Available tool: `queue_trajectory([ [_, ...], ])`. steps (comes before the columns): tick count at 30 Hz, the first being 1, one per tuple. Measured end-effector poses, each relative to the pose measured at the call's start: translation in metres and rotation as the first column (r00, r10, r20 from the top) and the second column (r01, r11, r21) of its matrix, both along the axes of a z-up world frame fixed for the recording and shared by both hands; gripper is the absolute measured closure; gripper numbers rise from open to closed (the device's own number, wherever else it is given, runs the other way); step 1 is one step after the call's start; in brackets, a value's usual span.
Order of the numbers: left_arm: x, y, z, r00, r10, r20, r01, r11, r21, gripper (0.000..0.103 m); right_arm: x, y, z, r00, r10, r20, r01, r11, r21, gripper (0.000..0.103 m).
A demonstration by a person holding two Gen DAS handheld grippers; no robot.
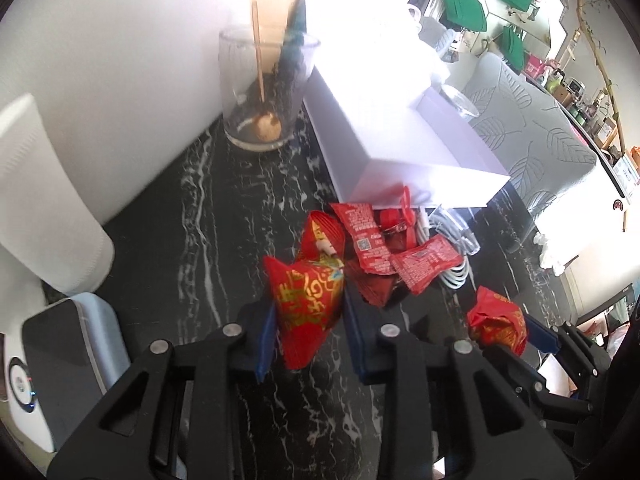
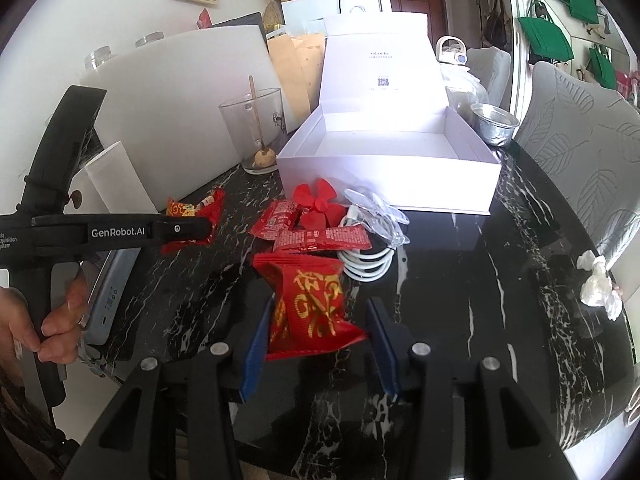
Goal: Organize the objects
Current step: 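Carry both held red packets over the open white box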
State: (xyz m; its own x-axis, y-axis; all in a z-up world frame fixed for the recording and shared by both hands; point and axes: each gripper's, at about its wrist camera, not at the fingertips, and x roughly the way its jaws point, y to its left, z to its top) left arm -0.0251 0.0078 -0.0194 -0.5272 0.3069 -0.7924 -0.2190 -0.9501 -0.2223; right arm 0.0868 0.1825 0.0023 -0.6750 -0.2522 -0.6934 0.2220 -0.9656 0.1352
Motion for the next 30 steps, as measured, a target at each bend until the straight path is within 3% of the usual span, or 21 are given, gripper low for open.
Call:
queue_trajectory([
  [17,0.039,0.020,0.031,0.996,-0.063,-0.062,0.060,0.997,-0.050,0.074,0.026,0.013,0.032,0.997,-0.043,-0.057,0.044,0.999,0.017,0.056],
  [30,0.011,0.058,0.050,0.990,-0.124,-0.071,0.120,0.991,-0.059,0.074,0.001,0.032,0.052,0.994,-0.066,-0.084,0.068,0.997,0.027,0.056],
])
